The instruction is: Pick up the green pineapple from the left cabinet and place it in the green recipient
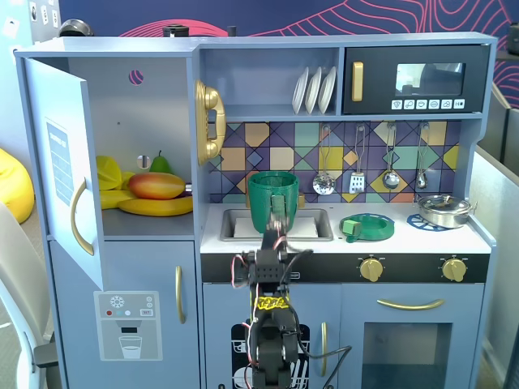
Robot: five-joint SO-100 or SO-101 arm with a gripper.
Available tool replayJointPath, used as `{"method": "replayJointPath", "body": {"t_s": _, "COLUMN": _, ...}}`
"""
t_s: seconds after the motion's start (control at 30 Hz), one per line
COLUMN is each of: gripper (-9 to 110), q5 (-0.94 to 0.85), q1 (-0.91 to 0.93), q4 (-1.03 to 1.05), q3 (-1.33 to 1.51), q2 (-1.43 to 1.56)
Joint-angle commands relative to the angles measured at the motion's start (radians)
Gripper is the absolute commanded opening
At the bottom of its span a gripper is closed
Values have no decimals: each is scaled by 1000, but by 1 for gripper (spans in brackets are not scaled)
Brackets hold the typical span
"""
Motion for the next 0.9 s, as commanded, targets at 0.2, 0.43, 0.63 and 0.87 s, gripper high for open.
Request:
{"method": "replayJointPath", "body": {"t_s": 0.2, "gripper": 23, "q5": 43, "q1": 2, "q4": 61, "q3": 382, "q2": 147}}
{"method": "replayJointPath", "body": {"t_s": 0.43, "gripper": 15, "q5": 35, "q1": 8, "q4": 204, "q3": 469, "q2": 147}}
{"method": "replayJointPath", "body": {"t_s": 0.63, "gripper": 19, "q5": 101, "q1": 3, "q4": 250, "q3": 492, "q2": 147}}
{"method": "replayJointPath", "body": {"t_s": 0.87, "gripper": 20, "q5": -101, "q1": 17, "q4": 273, "q3": 492, "q2": 149}}
